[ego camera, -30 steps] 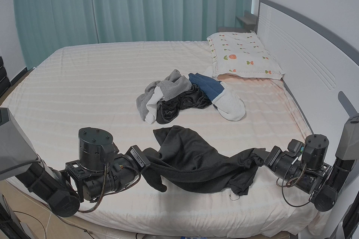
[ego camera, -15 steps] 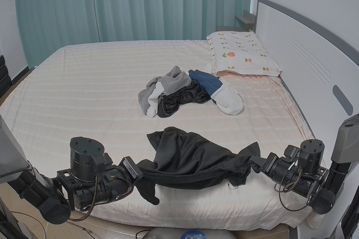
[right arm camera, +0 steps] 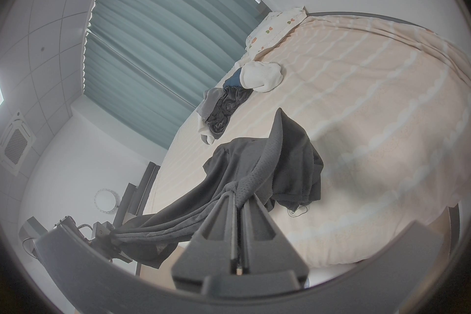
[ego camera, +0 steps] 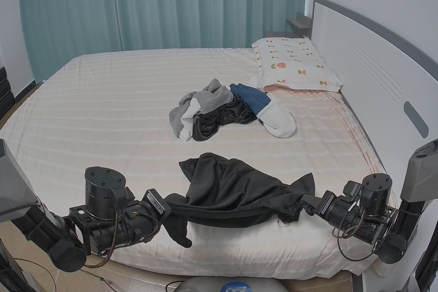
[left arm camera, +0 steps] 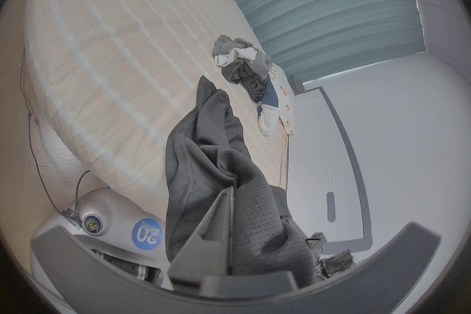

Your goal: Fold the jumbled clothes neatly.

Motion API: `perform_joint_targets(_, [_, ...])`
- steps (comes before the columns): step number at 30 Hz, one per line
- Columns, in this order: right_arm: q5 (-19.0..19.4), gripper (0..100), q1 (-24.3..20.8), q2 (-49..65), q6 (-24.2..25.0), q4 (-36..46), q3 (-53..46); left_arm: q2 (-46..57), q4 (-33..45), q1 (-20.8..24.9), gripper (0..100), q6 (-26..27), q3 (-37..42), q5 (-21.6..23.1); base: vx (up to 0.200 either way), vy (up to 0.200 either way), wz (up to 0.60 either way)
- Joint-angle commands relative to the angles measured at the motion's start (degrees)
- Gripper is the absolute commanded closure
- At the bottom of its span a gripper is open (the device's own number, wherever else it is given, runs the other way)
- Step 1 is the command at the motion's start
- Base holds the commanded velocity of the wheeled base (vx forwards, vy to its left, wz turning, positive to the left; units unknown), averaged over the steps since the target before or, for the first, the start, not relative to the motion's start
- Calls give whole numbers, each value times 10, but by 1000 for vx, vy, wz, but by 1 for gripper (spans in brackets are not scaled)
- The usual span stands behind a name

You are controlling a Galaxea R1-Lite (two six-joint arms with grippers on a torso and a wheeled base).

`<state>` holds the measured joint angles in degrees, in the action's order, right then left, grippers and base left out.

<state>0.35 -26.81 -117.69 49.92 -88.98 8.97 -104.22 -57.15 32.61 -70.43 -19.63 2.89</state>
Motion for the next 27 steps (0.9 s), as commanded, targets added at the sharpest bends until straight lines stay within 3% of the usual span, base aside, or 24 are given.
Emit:
perform_joint_targets(1, [-7,100,-1,-2,0,-7,3,1,-7,-13,100,-4,-1,3,0,200,0])
perform_joint_targets(8, [-11,100,-1,-3,0,-7,12,-3,-24,-14,100,-5,4,3,0,200,0])
perform_joint_targets(16, [-55,100,-5,-16,2,-8,39,9,-24,-21,100,-4,7,0,0,200,0])
perform_joint_targets(22, [-65,100,-5,-16,-1,-7,49,28,-24,-33,100,-4,9,4,0,200,0])
perform_joint_targets(27, [-107,100,-5,-13,-2,-7,72,42,-24,-38,100,-3,16,2,0,200,0])
